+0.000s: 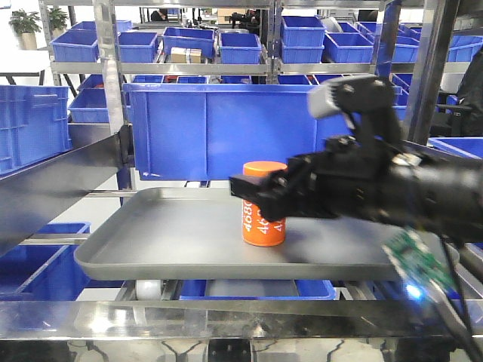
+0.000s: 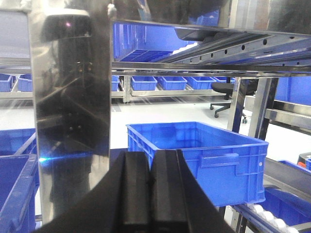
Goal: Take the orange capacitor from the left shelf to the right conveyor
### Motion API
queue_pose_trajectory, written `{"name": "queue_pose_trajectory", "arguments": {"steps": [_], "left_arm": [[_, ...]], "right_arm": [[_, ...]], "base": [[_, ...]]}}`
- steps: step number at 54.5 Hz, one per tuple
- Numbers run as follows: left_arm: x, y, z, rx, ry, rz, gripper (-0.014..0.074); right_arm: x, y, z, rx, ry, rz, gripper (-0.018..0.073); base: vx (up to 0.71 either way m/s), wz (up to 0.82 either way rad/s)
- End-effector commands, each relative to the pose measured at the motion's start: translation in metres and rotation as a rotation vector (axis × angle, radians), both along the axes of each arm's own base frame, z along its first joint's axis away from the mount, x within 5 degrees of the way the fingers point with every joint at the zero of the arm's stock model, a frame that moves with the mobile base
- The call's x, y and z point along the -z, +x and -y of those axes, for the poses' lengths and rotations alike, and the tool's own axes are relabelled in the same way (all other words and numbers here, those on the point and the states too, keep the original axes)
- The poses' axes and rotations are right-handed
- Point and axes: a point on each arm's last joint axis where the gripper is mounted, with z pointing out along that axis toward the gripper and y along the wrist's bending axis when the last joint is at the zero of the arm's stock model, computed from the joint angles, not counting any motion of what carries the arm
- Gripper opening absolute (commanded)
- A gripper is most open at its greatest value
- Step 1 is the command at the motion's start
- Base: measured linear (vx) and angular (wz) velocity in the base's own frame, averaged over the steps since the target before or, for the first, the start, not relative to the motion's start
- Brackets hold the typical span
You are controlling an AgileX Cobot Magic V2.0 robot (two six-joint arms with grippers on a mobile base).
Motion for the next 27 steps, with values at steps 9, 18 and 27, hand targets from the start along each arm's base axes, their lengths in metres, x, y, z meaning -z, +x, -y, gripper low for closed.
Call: {"name": "queue_pose_trajectory", "arguments": {"steps": [9, 18, 27], "left_arm": [[-0.018, -0.003, -0.001, 0.005, -0.037, 0.109, -0.0006], [-0.018, -0.003, -0.001, 0.005, -0.037, 0.109, -0.0006], [-0.018, -0.003, -0.001, 0.005, -0.037, 0.109, -0.0006]], "right_arm": [[-0.014, 0.014, -0.007, 0.007, 0.044, 0.035, 0.0528], [-0.018, 0.012, -0.005, 0.01, 0.058, 0.041, 0.0178], [-0.034, -0.002, 0.001, 0.009, 0.064, 0.091, -0.0011]], "base": [[0.0, 0.0], [0.0, 0.0], [0.0, 0.0]]}}
